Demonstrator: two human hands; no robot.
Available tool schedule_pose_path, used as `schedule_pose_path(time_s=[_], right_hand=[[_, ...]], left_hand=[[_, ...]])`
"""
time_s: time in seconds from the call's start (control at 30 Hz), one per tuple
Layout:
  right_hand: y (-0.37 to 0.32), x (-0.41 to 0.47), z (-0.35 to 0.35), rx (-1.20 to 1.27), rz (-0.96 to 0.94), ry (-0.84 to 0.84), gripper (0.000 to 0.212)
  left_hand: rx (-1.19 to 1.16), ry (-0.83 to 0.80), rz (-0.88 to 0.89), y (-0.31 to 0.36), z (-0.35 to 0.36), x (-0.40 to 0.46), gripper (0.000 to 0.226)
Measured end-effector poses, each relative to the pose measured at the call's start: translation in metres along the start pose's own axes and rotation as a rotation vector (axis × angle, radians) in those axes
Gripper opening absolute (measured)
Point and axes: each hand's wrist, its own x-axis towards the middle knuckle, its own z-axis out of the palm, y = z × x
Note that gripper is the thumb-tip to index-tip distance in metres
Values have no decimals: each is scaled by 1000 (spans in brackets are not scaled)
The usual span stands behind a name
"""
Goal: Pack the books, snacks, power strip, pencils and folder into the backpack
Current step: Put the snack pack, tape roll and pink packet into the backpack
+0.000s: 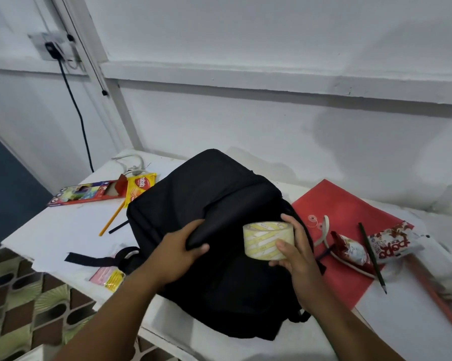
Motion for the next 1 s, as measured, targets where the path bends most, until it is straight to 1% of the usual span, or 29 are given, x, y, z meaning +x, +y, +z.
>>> schedule_pose_path(time_s=[0.1,0.23,0.37,0.63,0.7,0.8,0.83,0.9,0.93,1.0], right_hand=[[-1,-2,6,-45,-17,-69,60],[-1,-4,16,-137,-17,-185,59],[-3,0,37,-341,-2,-283,65],[3,20,83,-533,102,-334,74],[3,24,90,-649,92,-329,76],[-1,26,96,-911,16,-280,76],[0,26,97,-976,-11,-256,79],[3,25,101,-1036,-60,-205,85],[4,24,103,-1039,-79,-176,83],[8,22,107,-1017,-95,-107,71]], left_hand=[[-131,69,8,7,-26,0,56],[-167,141,61,21,-51,5,54],[-161,146,97,33,-68,12,53],[-196,100,138,33,-81,17,52],[-204,85,142,31,-81,19,53],[-204,67,146,25,-79,22,53],[-202,60,146,24,-78,23,53],[-204,52,147,21,-77,24,53],[-206,49,148,20,-76,24,53],[-205,45,150,18,-76,24,53]])
